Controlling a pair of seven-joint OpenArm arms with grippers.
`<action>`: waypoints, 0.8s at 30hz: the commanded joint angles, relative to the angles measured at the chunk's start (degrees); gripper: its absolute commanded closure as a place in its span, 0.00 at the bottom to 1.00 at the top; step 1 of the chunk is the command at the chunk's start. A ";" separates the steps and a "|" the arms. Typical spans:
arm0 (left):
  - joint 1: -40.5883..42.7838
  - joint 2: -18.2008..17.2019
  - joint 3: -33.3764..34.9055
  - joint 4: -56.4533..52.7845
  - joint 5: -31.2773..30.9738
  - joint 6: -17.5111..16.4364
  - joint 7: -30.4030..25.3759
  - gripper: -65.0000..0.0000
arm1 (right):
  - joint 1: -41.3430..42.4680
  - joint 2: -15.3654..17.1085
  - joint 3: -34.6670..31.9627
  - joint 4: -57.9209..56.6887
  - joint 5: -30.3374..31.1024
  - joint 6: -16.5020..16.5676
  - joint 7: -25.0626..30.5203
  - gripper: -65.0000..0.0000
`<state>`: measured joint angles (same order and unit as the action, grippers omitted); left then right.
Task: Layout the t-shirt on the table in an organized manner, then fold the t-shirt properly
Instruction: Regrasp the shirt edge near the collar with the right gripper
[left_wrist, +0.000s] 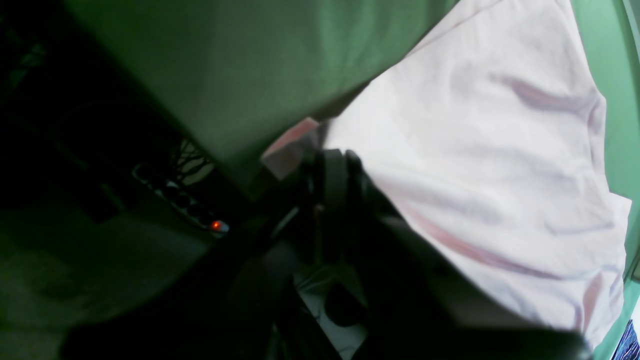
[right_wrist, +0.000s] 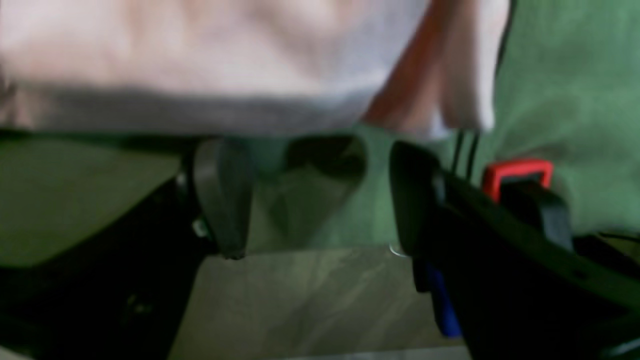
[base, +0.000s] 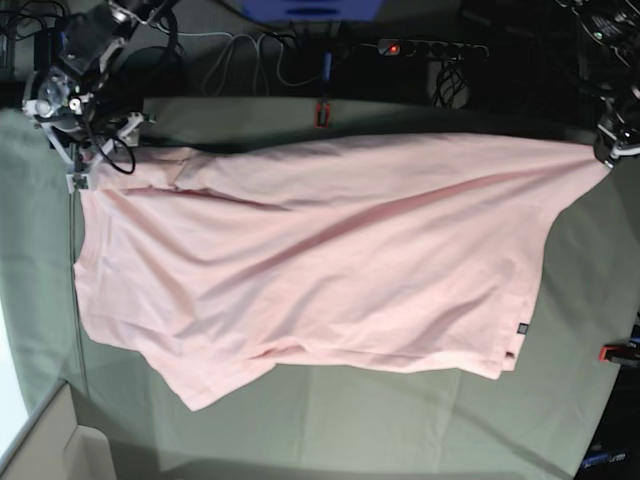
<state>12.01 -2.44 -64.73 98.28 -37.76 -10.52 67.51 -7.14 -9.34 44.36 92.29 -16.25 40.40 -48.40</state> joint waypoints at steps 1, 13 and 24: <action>-0.01 -0.95 -0.19 0.93 -0.70 0.02 -0.65 1.00 | 1.20 0.60 -0.01 0.41 0.38 -0.40 0.80 0.33; -0.80 -0.95 -0.19 0.93 -0.62 0.02 -0.65 1.00 | 5.25 4.38 0.08 -7.06 0.38 -0.40 0.71 0.34; -0.98 -0.95 -0.28 1.63 -0.70 0.11 -0.65 1.00 | 6.48 4.20 1.14 -3.54 0.47 -0.40 0.27 1.00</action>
<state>11.40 -2.37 -64.73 98.67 -37.71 -10.52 67.59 -1.21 -6.20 45.10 87.22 -15.31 40.71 -49.08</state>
